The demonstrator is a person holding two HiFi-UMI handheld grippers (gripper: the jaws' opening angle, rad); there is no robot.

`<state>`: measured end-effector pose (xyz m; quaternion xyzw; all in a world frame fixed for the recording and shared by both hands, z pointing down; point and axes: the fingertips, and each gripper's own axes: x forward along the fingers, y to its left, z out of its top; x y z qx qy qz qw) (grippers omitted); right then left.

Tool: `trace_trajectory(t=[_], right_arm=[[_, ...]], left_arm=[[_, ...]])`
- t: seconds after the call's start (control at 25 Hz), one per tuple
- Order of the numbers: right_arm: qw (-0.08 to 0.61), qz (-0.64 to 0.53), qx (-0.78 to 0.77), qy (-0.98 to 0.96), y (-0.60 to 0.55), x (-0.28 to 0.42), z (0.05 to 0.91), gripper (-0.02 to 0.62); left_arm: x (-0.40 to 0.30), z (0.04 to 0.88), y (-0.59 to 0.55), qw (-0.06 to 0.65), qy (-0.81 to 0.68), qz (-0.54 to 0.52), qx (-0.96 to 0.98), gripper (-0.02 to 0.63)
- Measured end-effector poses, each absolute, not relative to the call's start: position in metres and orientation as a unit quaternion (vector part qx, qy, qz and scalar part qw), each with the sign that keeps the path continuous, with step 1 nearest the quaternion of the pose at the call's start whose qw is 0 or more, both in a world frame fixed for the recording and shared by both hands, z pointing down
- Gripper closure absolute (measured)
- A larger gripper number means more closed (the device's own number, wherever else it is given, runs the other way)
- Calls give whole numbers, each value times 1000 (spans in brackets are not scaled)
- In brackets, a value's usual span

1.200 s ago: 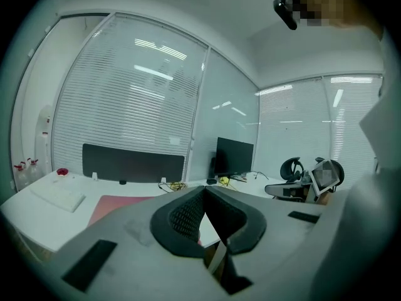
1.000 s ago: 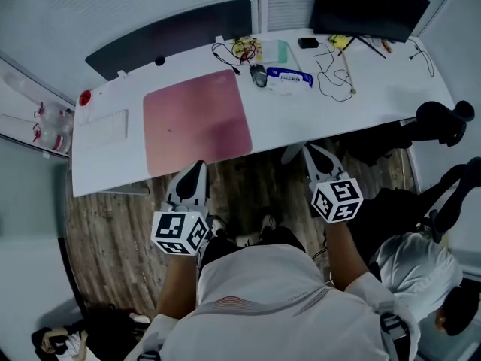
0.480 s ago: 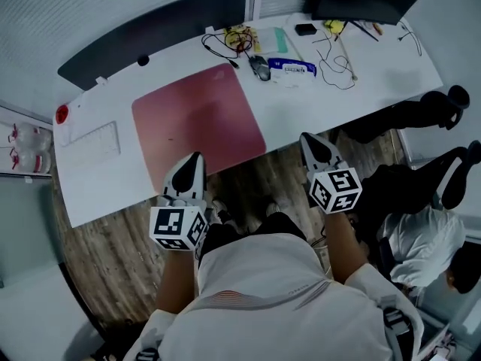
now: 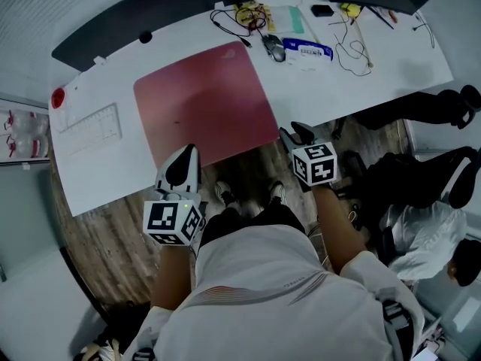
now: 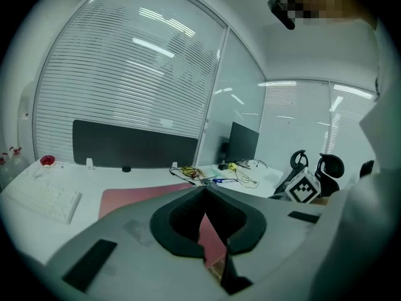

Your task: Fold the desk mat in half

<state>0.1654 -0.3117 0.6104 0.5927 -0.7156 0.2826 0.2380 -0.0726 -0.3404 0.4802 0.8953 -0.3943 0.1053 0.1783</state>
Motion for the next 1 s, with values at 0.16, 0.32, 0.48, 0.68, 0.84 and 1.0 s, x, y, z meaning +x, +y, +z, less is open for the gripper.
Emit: trace_trajectory(t=[0.16, 0.32, 0.48, 0.68, 0.84, 1.0], right_arm=[[285, 330, 569, -697, -306, 158, 676, 372], [296, 363, 568, -677, -303, 158, 717, 370], [306, 374, 574, -661, -306, 158, 736, 380], [294, 367, 597, -650, -306, 157, 737, 406], [282, 378, 587, -658, -306, 149, 736, 492], [280, 354, 588, -671, -306, 145, 722, 513]], left_arm=[[-76, 496, -329, 195, -401, 124, 887, 594], [-82, 509, -320, 207, -408, 139, 878, 594], [-87, 517, -317, 212, -412, 148, 874, 594], [-89, 521, -319, 220, -411, 146, 873, 594], [-88, 517, -321, 217, -406, 144, 876, 594], [-89, 511, -322, 214, -406, 141, 877, 594]])
